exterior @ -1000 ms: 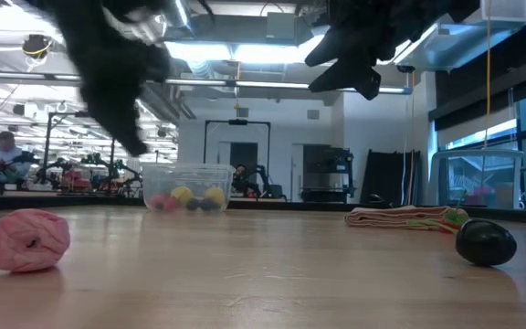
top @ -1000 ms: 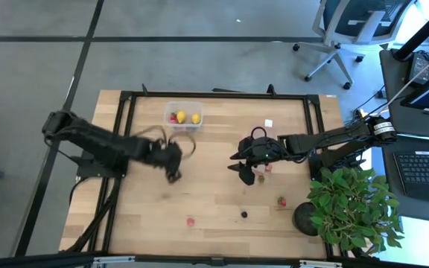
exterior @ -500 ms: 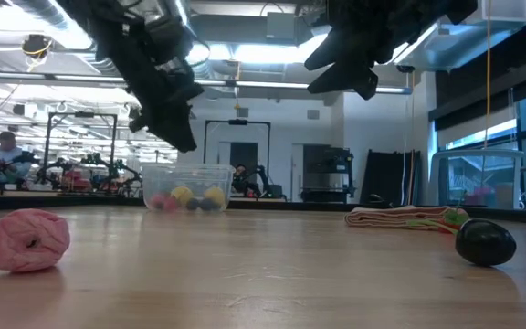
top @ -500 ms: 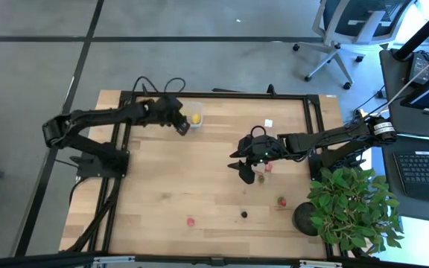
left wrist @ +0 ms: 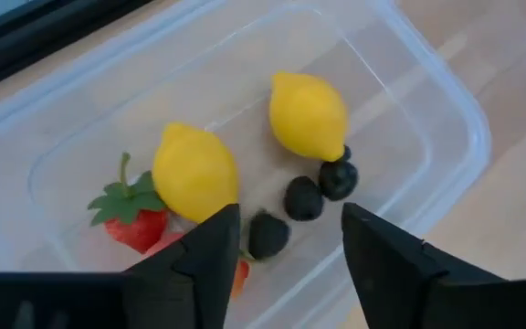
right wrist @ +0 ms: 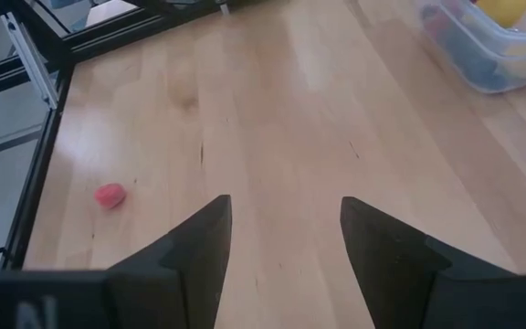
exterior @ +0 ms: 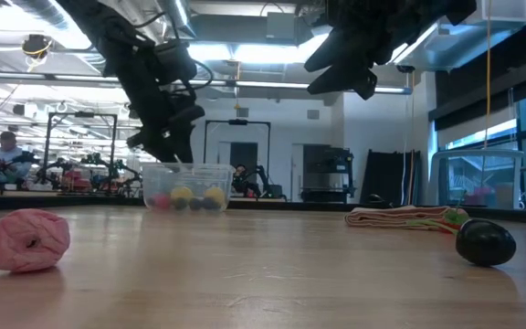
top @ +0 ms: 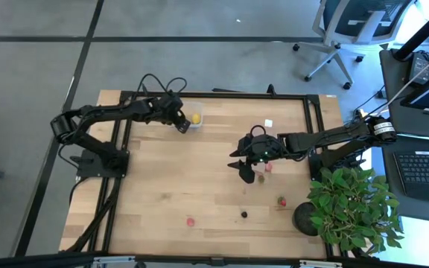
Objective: Pick and placing Produce into tupperware
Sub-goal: Put the blackberry into the transparent bin, then put the peach into the transparent bin
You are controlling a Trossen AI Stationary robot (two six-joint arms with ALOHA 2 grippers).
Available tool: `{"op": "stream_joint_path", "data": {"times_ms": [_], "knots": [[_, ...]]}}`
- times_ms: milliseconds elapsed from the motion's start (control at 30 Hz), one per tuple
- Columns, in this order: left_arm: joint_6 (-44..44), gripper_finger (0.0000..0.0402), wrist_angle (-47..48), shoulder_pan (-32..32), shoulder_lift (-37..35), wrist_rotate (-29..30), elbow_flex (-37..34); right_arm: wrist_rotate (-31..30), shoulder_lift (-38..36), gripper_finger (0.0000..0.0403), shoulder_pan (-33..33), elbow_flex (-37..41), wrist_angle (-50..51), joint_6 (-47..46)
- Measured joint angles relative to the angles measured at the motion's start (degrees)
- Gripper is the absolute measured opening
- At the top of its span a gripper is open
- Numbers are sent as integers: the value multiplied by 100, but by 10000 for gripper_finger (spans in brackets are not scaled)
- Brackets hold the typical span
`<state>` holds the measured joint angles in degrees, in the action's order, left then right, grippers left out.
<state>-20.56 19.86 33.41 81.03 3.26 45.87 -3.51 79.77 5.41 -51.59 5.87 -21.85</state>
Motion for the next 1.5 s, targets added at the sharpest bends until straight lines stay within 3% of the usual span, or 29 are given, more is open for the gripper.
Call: {"op": "stream_joint_path", "data": {"times_ms": [200,367,533,633,767,1000,1200,1333,1500], "knots": [[775,196,-555,-172,-184,-350,-2,4,0,209,0,0,-13,-12],[1595,193,-1320,-817,-959,-988,2,4,0,209,0,0,-332,-31],[1520,191,-1190,-1749,-1837,-1477,-21,4,0,209,31,0,-1156,144],[1274,195,-1335,-2552,-2340,-1162,-192,-9,6,209,156,-1,-1590,523],[867,197,-1527,-3661,-2891,-182,-524,11,190,209,389,-7,-2113,757],[590,190,-2213,-5128,-3288,1144,-1189,13,1269,209,709,-507,-2382,588],[287,192,-2251,-5671,-3282,1792,-1477,402,2738,209,957,-1943,-1797,1554],[165,195,-2200,-5765,-3282,1864,-1603,448,3398,209,1022,-2789,-844,2056],[120,193,-2178,-5760,-3281,1871,-1758,764,4017,209,1100,-3437,-414,3096]]}}
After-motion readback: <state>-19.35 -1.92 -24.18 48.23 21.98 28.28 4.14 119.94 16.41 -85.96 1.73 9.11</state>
